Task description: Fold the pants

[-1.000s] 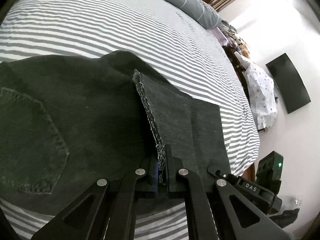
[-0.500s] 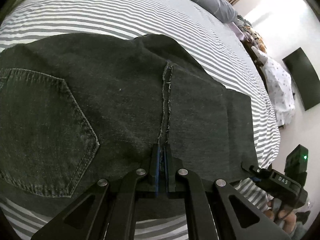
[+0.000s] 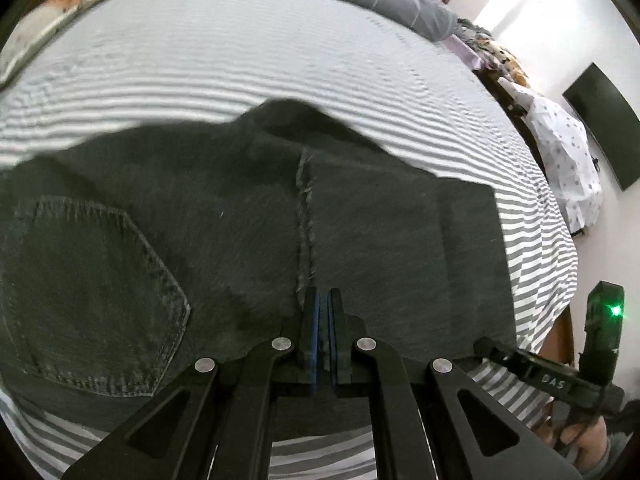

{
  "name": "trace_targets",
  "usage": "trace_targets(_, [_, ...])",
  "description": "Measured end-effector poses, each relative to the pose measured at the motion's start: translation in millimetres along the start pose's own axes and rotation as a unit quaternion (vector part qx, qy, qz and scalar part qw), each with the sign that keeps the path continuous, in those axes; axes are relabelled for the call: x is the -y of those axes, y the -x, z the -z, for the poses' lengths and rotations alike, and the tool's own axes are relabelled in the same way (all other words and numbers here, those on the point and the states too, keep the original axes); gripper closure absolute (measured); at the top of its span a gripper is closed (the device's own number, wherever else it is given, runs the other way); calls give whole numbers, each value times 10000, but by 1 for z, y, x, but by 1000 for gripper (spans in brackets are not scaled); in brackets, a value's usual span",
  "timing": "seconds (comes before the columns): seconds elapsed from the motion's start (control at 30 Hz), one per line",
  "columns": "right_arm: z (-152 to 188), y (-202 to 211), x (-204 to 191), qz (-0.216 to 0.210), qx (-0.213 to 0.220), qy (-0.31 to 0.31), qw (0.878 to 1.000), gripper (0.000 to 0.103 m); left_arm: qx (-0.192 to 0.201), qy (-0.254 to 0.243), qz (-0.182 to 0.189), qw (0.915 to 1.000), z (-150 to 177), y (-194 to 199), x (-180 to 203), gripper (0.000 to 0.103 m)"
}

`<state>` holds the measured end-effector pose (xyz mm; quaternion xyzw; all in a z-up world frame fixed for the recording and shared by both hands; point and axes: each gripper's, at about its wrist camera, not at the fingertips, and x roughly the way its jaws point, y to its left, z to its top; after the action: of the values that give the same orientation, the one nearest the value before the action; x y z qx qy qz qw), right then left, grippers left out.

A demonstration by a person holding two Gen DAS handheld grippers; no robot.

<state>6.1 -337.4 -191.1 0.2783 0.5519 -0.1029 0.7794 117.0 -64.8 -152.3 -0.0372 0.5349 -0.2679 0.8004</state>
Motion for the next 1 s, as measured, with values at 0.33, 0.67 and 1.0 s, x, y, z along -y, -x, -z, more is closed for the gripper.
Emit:
trace_targets(0.33, [6, 2, -8, 120, -134, 248, 9995, 55, -418, -467, -112, 9980, 14, -33, 21, 98])
trace_targets(0.67, [9, 55, -29, -122, 13, 747, 9971, 53, -289, -393, 8, 9988, 19, -34, 16, 98])
trace_targets(1.0, [-81, 28, -65, 420, 864, 1445, 9848, 51, -290, -259, 156, 9991, 19, -32, 5, 98])
